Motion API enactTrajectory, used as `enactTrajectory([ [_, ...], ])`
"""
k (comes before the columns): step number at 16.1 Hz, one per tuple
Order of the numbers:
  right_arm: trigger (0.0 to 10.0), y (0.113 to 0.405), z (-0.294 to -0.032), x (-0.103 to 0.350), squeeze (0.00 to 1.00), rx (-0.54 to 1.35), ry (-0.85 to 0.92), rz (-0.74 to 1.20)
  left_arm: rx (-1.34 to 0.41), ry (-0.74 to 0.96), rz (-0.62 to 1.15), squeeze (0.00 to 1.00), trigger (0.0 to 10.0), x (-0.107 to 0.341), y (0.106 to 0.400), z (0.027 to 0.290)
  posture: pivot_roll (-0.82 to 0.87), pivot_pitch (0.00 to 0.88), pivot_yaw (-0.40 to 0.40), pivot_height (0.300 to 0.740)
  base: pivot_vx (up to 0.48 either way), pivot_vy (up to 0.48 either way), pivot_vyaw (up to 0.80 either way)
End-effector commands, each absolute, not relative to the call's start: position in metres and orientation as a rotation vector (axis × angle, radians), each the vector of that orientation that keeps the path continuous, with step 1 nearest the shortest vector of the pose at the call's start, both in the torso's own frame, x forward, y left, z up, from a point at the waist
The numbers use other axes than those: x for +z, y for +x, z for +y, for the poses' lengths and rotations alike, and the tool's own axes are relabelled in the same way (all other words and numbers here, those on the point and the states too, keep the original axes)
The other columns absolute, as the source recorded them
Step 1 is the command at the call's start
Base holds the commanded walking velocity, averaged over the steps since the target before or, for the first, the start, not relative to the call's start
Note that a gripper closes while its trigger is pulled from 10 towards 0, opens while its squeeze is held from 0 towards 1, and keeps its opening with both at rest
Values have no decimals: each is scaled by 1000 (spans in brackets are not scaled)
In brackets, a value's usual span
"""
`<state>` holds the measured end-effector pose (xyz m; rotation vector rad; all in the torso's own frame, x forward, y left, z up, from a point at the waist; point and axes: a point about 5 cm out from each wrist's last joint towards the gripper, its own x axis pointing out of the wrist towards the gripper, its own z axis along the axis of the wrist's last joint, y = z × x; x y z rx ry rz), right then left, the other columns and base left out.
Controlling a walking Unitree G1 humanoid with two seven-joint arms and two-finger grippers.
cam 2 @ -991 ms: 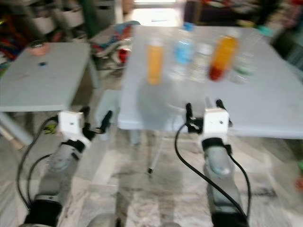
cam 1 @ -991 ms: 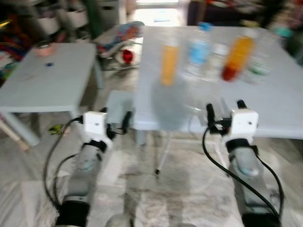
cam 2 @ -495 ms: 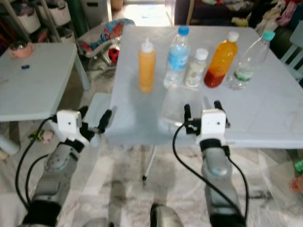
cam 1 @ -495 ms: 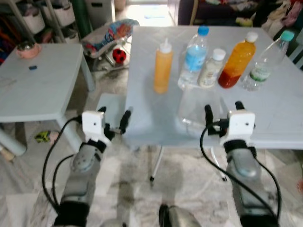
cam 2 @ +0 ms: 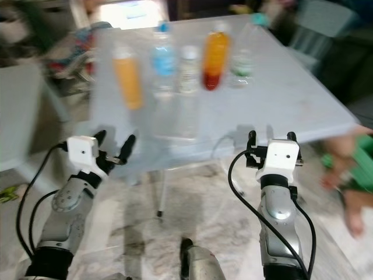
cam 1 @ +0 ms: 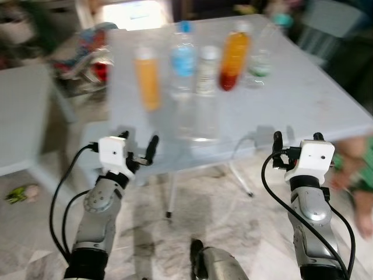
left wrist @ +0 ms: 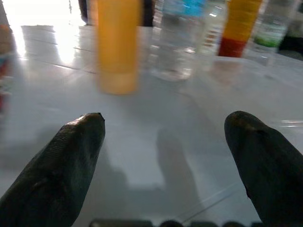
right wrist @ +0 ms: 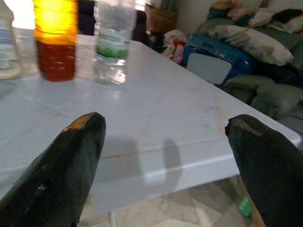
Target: Restocking fridge
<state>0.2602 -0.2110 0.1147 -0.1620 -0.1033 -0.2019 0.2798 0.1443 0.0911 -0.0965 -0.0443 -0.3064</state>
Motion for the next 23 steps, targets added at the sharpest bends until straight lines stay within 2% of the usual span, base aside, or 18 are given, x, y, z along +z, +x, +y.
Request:
enactTrajectory([
  [1,10000,262,-206,116,0,-188,-130,-105,-295,-76,-48,0,10000,92,279,150,-57,63,24,740,0,0,0],
  [7,10000,279,-204,127,0,-79,-1,-128,-259,-29,-37,0,10000,91,281,157,-47,73,33,740,0,0,0],
  [12,10000,282,-198,133,0,-19,-9,-153,-223,-25,-34,0,10000,91,280,162,-42,79,34,740,0,0,0],
  [18,10000,275,-186,130,0,7,-15,-151,-226,-17,-39,0,10000,92,282,164,-45,74,33,740,0,424,0],
  [23,10000,276,-189,134,0,-19,-65,-177,-218,-19,-48,0,10000,93,282,164,-45,67,25,740,0,0,0],
])
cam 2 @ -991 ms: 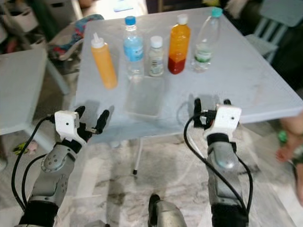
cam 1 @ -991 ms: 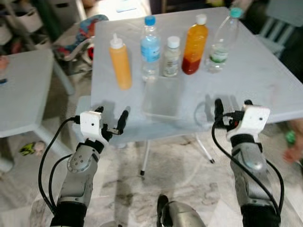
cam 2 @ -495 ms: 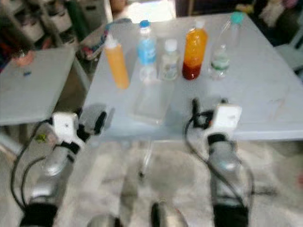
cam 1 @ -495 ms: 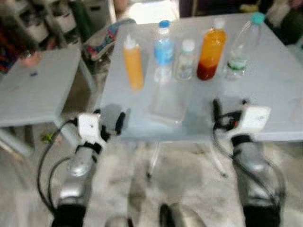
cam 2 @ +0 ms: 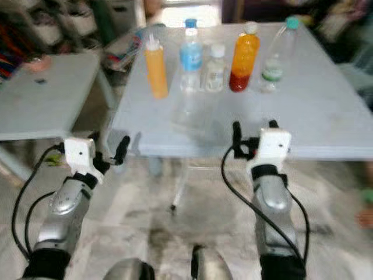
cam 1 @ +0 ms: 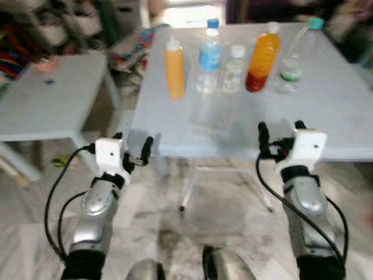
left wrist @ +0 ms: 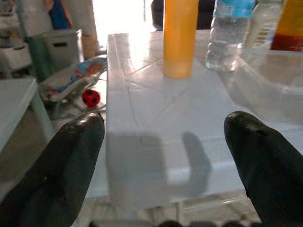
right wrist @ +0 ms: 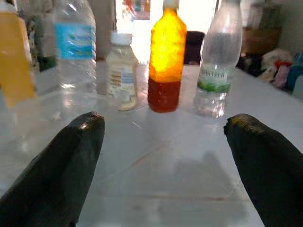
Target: Restocking fridge
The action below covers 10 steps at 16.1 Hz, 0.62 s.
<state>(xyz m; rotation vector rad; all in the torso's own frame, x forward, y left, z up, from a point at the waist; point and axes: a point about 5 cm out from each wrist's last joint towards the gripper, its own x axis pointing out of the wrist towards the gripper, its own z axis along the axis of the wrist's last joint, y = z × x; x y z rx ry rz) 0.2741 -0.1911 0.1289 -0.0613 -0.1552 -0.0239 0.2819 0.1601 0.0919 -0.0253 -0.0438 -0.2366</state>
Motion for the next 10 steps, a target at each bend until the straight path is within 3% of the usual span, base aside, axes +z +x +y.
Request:
enactTrajectory([
  [1,10000,277,-189,134,0,-19,-66,-177,-217,-20,-49,0,10000,93,282,163,-44,67,24,740,0,0,0],
  [10,10000,277,-197,133,0,-87,-91,-174,-224,-4,-37,0,10000,89,278,165,-39,64,32,740,0,0,0],
])
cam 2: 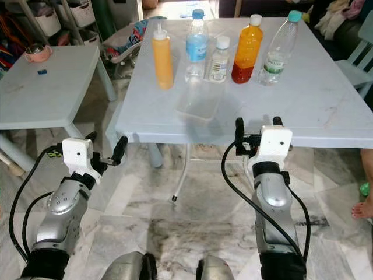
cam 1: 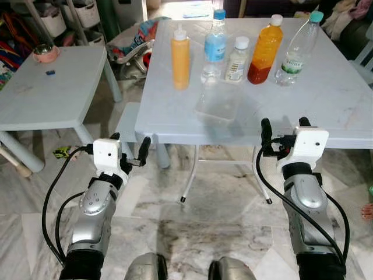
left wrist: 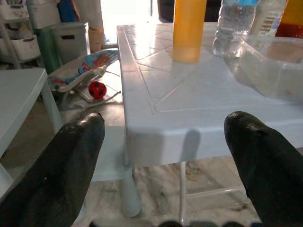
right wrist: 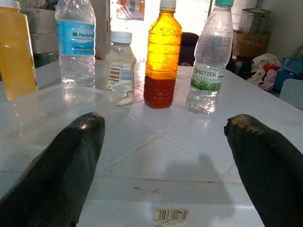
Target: Restocking fridge
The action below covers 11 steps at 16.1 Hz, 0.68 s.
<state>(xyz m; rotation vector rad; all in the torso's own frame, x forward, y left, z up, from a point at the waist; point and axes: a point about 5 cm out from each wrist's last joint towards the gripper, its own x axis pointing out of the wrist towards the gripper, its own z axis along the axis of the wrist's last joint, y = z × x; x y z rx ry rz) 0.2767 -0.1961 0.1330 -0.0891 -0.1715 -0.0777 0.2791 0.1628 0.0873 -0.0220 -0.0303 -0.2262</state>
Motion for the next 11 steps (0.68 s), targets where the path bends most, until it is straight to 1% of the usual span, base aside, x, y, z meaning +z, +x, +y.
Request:
enactTrajectory([
  [1,10000,276,-197,133,0,-92,-92,-174,-223,-6,-31,0,10000,87,277,165,-41,61,32,740,0,0,0],
  [2,10000,276,-197,133,0,-102,-95,-173,-224,-9,-24,0,10000,85,276,165,-43,58,34,740,0,0,0],
  [4,10000,276,-202,135,0,-131,-111,-186,-230,-14,-15,0,10000,83,274,163,-45,53,34,740,0,0,-525],
  [7,10000,282,-206,140,0,-131,-94,-195,-234,-18,-23,0,10000,86,278,159,-46,55,36,740,0,0,0],
  [8,10000,287,-208,144,0,-128,-86,-201,-235,-17,-27,0,10000,87,280,159,-45,59,39,740,0,0,0],
  [10,10000,307,-212,153,0,-116,-11,-203,-239,-7,-30,0,10000,89,280,162,-29,77,52,740,0,0,0],
  [11,10000,321,-213,158,0,-99,72,-197,-242,8,-29,0,10000,90,279,164,-16,85,57,740,0,0,0],
])
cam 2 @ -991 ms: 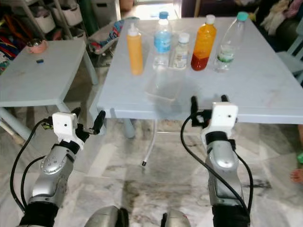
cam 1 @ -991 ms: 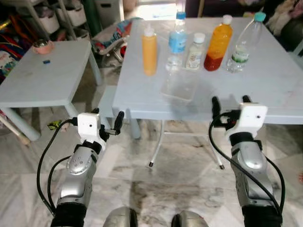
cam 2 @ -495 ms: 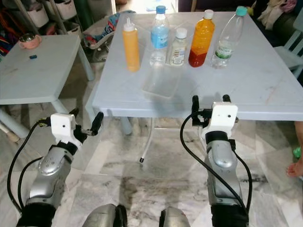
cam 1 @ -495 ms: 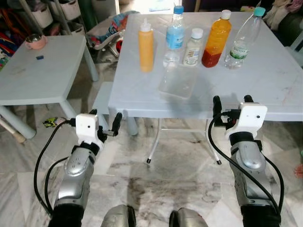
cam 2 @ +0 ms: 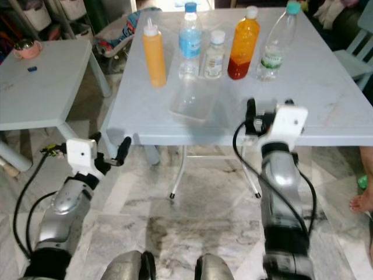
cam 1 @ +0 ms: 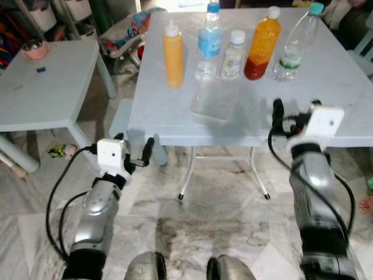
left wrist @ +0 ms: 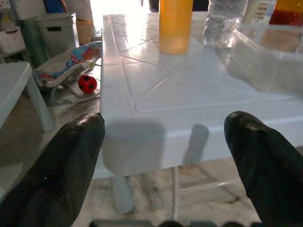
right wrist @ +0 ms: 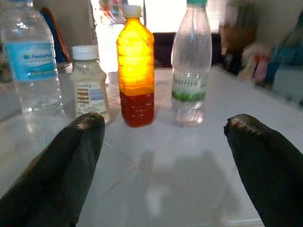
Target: Restocking fridge
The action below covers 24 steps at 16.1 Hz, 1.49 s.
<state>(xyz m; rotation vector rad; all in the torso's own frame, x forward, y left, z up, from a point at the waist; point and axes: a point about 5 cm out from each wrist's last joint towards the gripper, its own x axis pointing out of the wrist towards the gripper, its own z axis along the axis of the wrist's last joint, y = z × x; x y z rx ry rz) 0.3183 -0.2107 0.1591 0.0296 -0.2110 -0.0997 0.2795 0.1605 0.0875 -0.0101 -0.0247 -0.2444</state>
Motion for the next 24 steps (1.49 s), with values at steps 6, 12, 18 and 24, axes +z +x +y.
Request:
enactTrajectory([
  [6,10000,351,-182,159,0,59,282,-158,-249,60,-26,0,10000,95,272,173,49,114,85,740,0,0,0],
  [12,10000,362,-152,145,0,146,405,-65,-251,104,-15,0,10000,96,269,182,74,126,94,740,0,0,0],
  [18,0,365,-137,128,0,172,468,21,-256,117,-13,0,10000,97,267,182,83,127,92,740,0,0,0],
  [24,0,365,-140,124,0,145,471,29,-265,107,-19,0,10000,98,270,176,76,123,90,740,0,0,0],
])
